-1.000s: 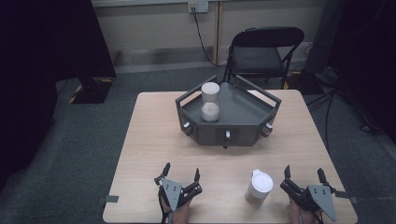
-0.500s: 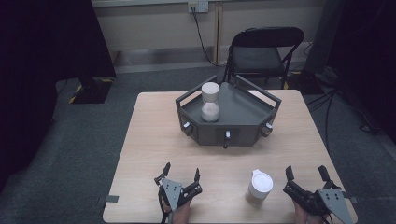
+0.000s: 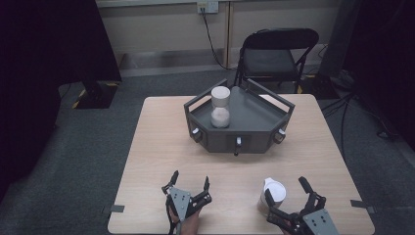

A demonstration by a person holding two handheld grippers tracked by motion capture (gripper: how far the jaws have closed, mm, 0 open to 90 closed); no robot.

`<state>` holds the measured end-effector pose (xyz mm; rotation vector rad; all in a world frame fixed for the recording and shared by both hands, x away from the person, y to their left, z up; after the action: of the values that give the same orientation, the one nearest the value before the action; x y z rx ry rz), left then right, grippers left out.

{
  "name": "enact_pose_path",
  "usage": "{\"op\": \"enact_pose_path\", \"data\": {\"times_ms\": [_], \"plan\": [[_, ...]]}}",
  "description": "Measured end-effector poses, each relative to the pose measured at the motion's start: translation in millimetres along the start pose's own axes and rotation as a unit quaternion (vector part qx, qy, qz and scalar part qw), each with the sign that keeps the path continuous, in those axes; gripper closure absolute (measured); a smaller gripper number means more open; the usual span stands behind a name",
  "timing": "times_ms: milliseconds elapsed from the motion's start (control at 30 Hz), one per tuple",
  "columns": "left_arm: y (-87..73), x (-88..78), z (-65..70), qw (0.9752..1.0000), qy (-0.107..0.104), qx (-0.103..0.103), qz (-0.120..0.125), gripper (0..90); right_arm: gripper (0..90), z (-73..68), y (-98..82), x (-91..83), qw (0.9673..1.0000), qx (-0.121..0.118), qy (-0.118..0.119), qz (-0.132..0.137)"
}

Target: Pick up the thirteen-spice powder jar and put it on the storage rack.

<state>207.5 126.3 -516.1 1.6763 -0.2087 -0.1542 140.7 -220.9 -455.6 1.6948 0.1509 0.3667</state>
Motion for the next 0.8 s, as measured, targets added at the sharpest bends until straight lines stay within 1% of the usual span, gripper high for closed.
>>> {"op": "enact_pose_path", "data": {"times_ms": [67, 167, 233, 300, 400, 433, 567, 633, 800], "plan": [[0.0, 0.0, -0.1, 1.0000, 0.000, 0.000, 0.000, 0.0, 1.0, -0.9, -3.1, 0.8, 0.9999, -0.001, 0.000, -0.013], [0.0, 0.0, 0.0, 1.0000, 0.000, 0.000, 0.000, 0.0, 3.8, -3.9, -10.9, 0.6, 0.9995, -0.009, -0.003, -0.032], [0.0, 0.0, 0.0, 1.0000, 0.000, 0.000, 0.000, 0.0, 5.3, -5.1, -16.3, -0.7, 0.9991, -0.007, -0.006, -0.041], [0.0, 0.0, 0.0, 1.0000, 0.000, 0.000, 0.000, 0.0, 9.2, -4.9, -20.7, -3.0, 0.9989, -0.001, -0.007, -0.045], [0.0, 0.0, -0.2, 1.0000, -0.001, 0.000, 0.000, 0.0, 11.5, -4.7, -25.9, -6.0, 0.9989, -0.001, -0.013, -0.045], [0.0, 0.0, -0.2, 1.0000, -0.001, 0.000, 0.000, 0.0, 12.3, -4.1, -26.4, -6.0, 0.9986, -0.001, -0.012, -0.051], [0.0, 0.0, -0.2, 1.0000, -0.001, 0.000, 0.000, 0.0, 17.1, -2.1, -31.4, -5.0, 0.9982, 0.004, -0.012, -0.059], [0.0, 0.0, -0.2, 1.0000, -0.001, 0.000, 0.000, 0.0, 17.9, -1.0, -33.2, -3.8, 0.9977, 0.004, -0.008, -0.067], [0.0, 0.0, -0.2, 1.0000, -0.001, 0.000, 0.000, 0.0, 21.1, 1.5, -37.6, -2.2, 0.9965, 0.012, -0.008, -0.082]]}}
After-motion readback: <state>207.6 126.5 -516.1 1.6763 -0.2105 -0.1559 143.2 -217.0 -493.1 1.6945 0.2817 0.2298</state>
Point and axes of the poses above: each handheld gripper's, and its own axes: x roughly forward along the jaws, y roughly out of its top, z roughly to its right, the point moved 6 cm from there along x, roughly forward along the jaws, and after that the axes turned 7 degrees about x, right-handed, at the moved point
